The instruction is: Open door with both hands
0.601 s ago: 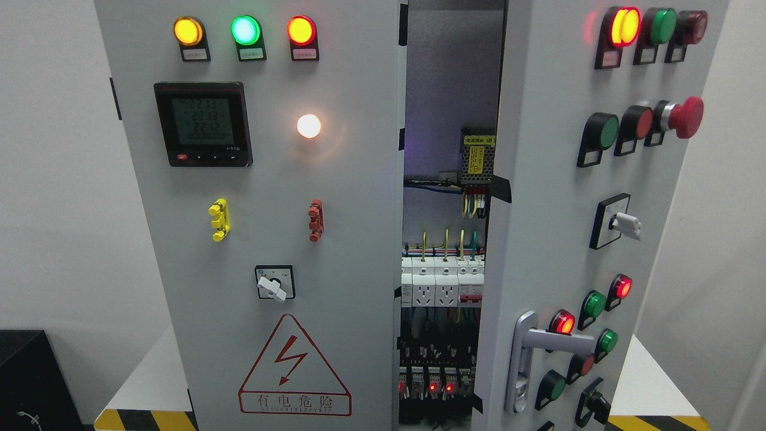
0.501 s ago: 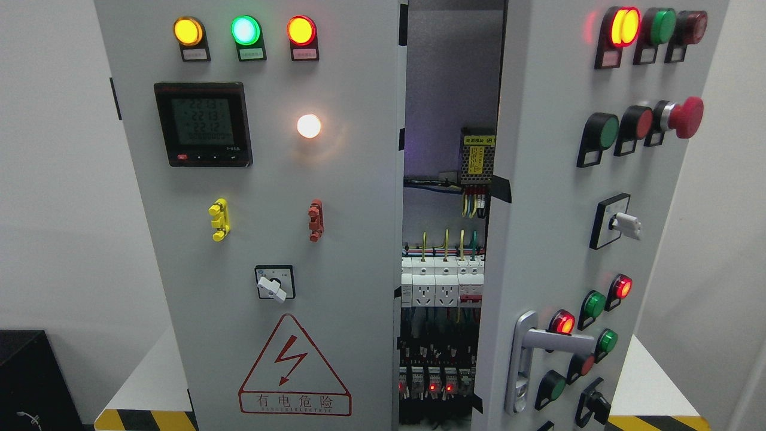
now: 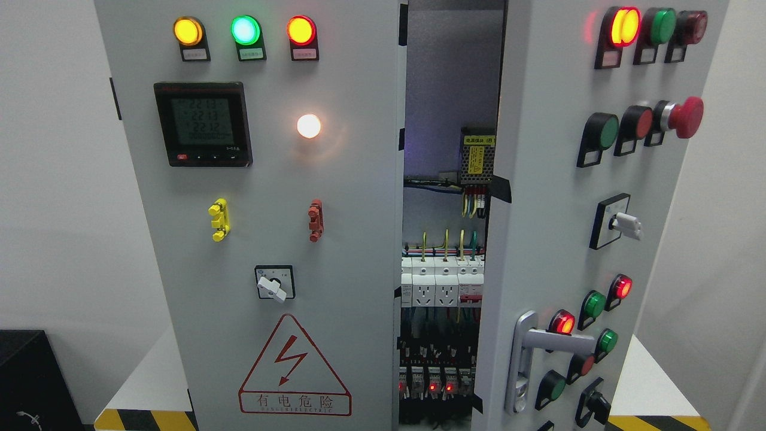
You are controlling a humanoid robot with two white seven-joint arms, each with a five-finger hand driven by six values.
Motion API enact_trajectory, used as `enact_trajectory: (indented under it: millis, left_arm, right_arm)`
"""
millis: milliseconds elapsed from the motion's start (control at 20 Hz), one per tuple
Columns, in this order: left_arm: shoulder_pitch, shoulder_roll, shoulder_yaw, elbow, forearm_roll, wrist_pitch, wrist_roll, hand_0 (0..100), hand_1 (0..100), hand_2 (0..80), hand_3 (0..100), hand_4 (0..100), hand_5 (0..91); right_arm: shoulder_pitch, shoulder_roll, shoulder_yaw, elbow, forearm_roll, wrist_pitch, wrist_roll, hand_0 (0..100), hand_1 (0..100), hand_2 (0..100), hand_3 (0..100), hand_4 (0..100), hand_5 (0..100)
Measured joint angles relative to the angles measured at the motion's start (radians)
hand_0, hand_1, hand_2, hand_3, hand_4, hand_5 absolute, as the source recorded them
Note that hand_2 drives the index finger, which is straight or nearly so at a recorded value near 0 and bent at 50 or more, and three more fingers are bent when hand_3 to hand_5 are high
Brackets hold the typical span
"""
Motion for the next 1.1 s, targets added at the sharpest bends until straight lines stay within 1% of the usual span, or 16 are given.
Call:
enact_trajectory:
  millis: [50, 100, 150, 200, 300, 351, 451, 501, 551, 601, 701, 801, 901, 951, 1052, 1102]
  left_arm:
    - [0.007, 0.033, -0.001, -0.025, 0.035, -0.006, -0.067, 0, 0, 0.0, 0, 0, 0.0]
    - [0.014, 0.077, -0.003, -0.055, 0.092, -0.012, -0.136, 0, 0, 0.0, 0, 0, 0.0]
    - [0.021, 0.130, -0.005, -0.090, 0.183, -0.021, -0.215, 0, 0, 0.0, 0, 0, 0.0]
    - [0.030, 0.191, -0.008, -0.130, 0.288, -0.025, -0.288, 0, 0, 0.0, 0, 0, 0.0]
    - [0.050, 0.333, -0.011, -0.209, 0.520, -0.027, -0.398, 0, 0, 0.0, 0, 0, 0.0]
    - [0.059, 0.417, -0.012, -0.249, 0.658, -0.028, -0.443, 0, 0, 0.0, 0, 0, 0.0]
    - [0.073, 0.588, -0.013, -0.317, 0.914, -0.034, -0.508, 0, 0, 0.0, 0, 0, 0.0]
    - [0.076, 0.678, -0.013, -0.348, 1.046, -0.019, -0.540, 0, 0, 0.0, 0, 0, 0.0]
    - [0.077, 0.760, -0.014, -0.374, 1.157, 0.021, -0.568, 0, 0, 0.0, 0, 0, 0.0]
    - [0.076, 0.839, -0.013, -0.398, 1.257, 0.074, -0.598, 0, 0, 0.0, 0, 0, 0.0]
    - [0.050, 0.993, -0.006, -0.444, 1.407, 0.190, -0.648, 0, 0, 0.0, 0, 0, 0.0]
    - [-0.001, 1.118, 0.001, -0.486, 1.503, 0.268, -0.678, 0, 0, 0.0, 0, 0, 0.0]
    - [-0.067, 1.220, 0.005, -0.531, 1.556, 0.307, -0.693, 0, 0, 0.0, 0, 0, 0.0]
    - [-0.115, 1.264, 0.003, -0.557, 1.565, 0.321, -0.696, 0, 0, 0.0, 0, 0, 0.0]
    - [-0.245, 1.334, -0.025, -0.618, 1.557, 0.340, -0.704, 0, 0, 0.0, 0, 0, 0.0]
    - [-0.333, 1.365, -0.056, -0.651, 1.551, 0.350, -0.706, 0, 0, 0.0, 0, 0, 0.0]
  right_arm:
    - [0.000, 0.000, 0.000, 0.000, 0.000, 0.000, 0.000, 0, 0, 0, 0, 0, 0]
    - [0.000, 0.000, 0.000, 0.000, 0.000, 0.000, 0.000, 0, 0, 0, 0, 0, 0]
    - [0.000, 0.000, 0.000, 0.000, 0.000, 0.000, 0.000, 0, 0, 0, 0, 0, 0]
    - [0.000, 0.000, 0.000, 0.000, 0.000, 0.000, 0.000, 0, 0, 0, 0, 0, 0]
    - [0.000, 0.000, 0.000, 0.000, 0.000, 0.000, 0.000, 0, 0, 0, 0, 0, 0]
    - [0.000, 0.000, 0.000, 0.000, 0.000, 0.000, 0.000, 0, 0, 0, 0, 0, 0]
    - [0.000, 0.000, 0.000, 0.000, 0.000, 0.000, 0.000, 0, 0, 0, 0, 0, 0]
    - [0.000, 0.000, 0.000, 0.000, 0.000, 0.000, 0.000, 0, 0, 0, 0, 0, 0]
    - [0.000, 0.000, 0.000, 0.000, 0.000, 0.000, 0.000, 0, 0, 0, 0, 0, 0]
    - [0.000, 0.000, 0.000, 0.000, 0.000, 0.000, 0.000, 0, 0, 0, 0, 0, 0]
    - [0.000, 0.000, 0.000, 0.000, 0.000, 0.000, 0.000, 0, 0, 0, 0, 0, 0]
    - [0.000, 0.000, 0.000, 0.000, 0.000, 0.000, 0.000, 0, 0, 0, 0, 0, 0]
    - [0.000, 0.000, 0.000, 0.000, 0.000, 0.000, 0.000, 0, 0, 0, 0, 0, 0]
    - [0.000, 0.000, 0.000, 0.000, 0.000, 0.000, 0.000, 0, 0, 0, 0, 0, 0]
    - [0.000, 0.000, 0.000, 0.000, 0.000, 0.000, 0.000, 0, 0, 0, 0, 0, 0]
    - [0.000, 0.000, 0.000, 0.000, 0.000, 0.000, 0.000, 0, 0, 0, 0, 0, 0]
